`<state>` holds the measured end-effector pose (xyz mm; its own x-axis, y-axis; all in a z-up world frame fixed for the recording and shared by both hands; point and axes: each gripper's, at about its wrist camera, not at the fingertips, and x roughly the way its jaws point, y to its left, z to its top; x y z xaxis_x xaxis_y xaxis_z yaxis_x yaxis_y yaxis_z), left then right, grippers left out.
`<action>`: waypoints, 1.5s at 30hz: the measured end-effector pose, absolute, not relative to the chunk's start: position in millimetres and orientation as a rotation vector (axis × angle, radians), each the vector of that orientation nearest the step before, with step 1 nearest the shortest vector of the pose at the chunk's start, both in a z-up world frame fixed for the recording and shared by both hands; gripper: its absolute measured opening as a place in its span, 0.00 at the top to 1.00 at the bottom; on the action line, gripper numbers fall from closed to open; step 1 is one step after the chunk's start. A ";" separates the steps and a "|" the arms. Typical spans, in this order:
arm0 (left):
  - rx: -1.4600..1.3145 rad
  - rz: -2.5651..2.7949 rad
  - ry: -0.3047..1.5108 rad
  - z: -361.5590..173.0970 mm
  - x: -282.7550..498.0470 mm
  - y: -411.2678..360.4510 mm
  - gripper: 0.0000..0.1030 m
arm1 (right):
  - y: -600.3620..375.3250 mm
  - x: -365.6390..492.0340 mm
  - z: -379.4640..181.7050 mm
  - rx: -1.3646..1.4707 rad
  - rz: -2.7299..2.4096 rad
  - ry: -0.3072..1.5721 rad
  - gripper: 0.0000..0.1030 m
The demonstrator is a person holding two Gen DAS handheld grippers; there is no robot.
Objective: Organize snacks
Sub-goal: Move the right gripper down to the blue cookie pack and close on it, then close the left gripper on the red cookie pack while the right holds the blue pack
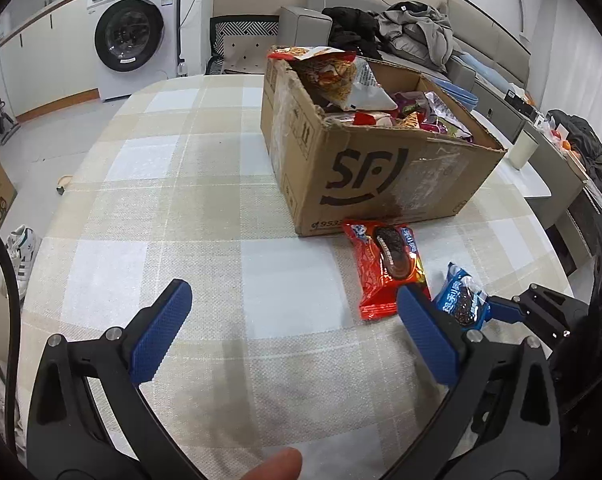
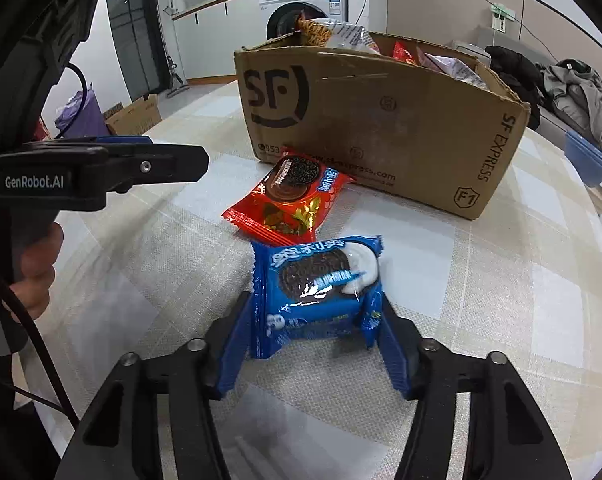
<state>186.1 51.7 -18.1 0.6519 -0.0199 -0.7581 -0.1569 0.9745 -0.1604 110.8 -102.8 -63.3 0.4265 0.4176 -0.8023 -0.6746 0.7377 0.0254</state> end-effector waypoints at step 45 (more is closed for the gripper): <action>-0.079 -0.058 0.968 -59.8 258.4 -46.6 0.60 | -204.0 110.7 -37.3 -0.077 0.543 0.812 0.53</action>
